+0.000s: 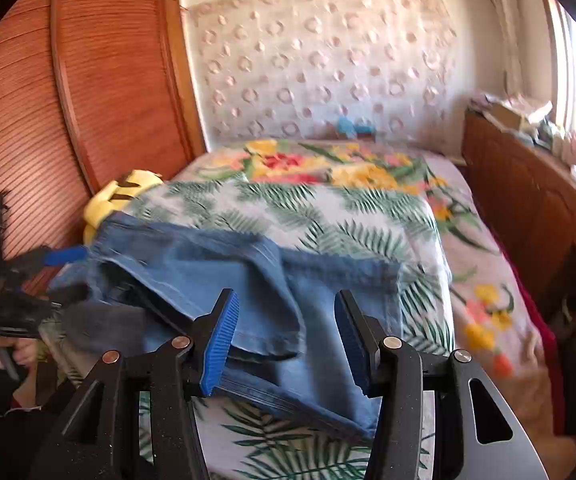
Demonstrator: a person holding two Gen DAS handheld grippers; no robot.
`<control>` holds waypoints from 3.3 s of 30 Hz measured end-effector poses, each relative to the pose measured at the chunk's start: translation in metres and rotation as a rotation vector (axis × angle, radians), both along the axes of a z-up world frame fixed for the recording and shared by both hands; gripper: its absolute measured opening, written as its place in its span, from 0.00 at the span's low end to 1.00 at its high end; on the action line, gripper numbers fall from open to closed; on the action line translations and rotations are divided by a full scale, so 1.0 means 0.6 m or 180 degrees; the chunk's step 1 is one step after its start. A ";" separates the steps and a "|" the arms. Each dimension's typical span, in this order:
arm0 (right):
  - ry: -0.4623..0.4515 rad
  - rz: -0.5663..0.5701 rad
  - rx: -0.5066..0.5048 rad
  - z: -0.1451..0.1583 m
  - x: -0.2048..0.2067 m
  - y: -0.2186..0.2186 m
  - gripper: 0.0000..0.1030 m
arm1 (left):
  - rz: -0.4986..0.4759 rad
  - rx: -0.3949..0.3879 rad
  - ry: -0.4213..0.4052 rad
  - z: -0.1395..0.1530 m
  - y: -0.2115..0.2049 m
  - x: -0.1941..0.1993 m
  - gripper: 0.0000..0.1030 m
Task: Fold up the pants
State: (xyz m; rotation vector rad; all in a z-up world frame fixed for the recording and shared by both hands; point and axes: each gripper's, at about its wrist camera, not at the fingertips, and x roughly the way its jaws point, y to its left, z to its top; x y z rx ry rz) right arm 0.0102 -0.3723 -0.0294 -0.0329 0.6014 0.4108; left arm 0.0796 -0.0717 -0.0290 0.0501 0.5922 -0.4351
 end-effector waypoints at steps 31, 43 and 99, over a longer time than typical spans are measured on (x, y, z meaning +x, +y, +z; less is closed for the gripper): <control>-0.0110 0.0821 0.0231 0.098 0.110 0.123 0.06 | 0.0117 -0.0295 -0.0201 0.089 0.082 -0.033 0.06; -0.0321 0.1514 0.0205 0.167 0.145 0.327 0.06 | 0.0719 -0.0458 -0.0156 0.072 0.229 -0.080 0.06; 0.0378 0.0576 -0.0275 -0.105 0.172 0.281 0.54 | 0.1524 -0.0268 0.0377 -0.028 0.413 0.083 0.66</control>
